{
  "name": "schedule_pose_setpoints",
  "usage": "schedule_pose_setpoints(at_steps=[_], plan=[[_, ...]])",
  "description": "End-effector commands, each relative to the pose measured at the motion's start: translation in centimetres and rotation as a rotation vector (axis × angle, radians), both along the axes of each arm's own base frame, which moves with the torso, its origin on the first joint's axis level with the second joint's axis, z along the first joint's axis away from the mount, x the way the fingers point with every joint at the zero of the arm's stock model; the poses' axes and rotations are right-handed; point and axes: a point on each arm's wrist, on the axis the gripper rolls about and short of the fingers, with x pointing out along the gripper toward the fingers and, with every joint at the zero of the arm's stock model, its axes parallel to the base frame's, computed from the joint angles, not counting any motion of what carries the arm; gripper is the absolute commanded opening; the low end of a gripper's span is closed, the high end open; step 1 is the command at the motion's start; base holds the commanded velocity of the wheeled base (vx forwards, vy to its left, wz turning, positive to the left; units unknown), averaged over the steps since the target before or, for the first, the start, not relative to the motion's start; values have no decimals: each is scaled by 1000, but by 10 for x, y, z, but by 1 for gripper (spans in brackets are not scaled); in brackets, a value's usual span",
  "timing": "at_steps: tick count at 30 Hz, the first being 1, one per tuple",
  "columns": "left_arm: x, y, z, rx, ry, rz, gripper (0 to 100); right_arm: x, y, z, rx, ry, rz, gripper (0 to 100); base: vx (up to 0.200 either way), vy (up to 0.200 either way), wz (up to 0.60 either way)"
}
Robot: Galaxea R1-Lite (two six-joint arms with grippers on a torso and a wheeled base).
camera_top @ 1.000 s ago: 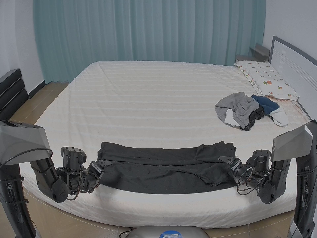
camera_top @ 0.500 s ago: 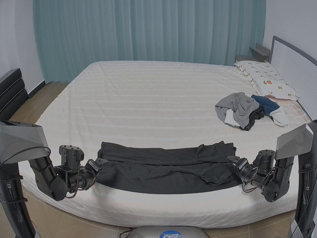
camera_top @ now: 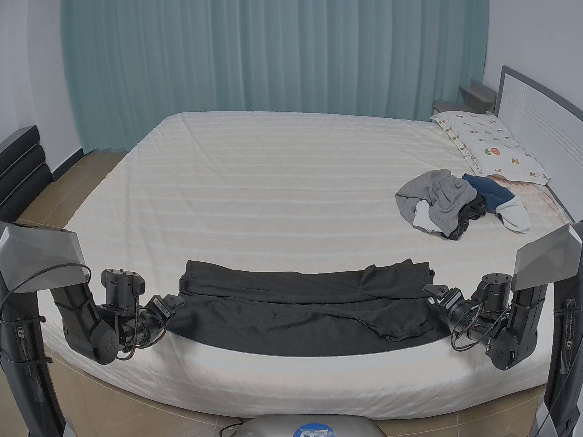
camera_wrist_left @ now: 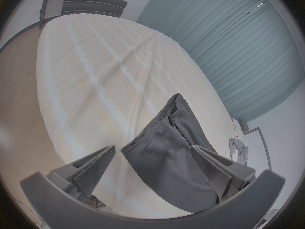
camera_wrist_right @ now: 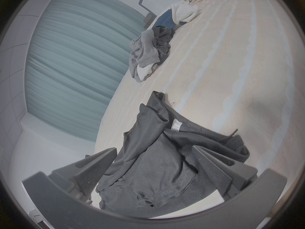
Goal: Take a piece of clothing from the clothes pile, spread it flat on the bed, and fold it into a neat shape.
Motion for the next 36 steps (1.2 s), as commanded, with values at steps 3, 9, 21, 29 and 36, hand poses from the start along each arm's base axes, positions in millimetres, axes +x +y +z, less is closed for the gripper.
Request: schedule_pose_setpoints(at_steps=[3,9,21,29,36], plan=[[12,-1,-20,37,28,-2,100,1,0,3,2,-16,0,100,0,0,0],[15,-1,-26,69,31,14,0,0,0,3,2,-16,0,100,0,0,0],[-2,7,-32,231,90,42,0,-1,-2,2,2,-10,-5,100,0,0,0],[1,7,-29,216,70,47,0,-2,-2,2,0,-6,-5,100,0,0,0],[1,9,-16,209,32,57,100,-1,-2,6,3,-19,-7,100,0,0,0]])
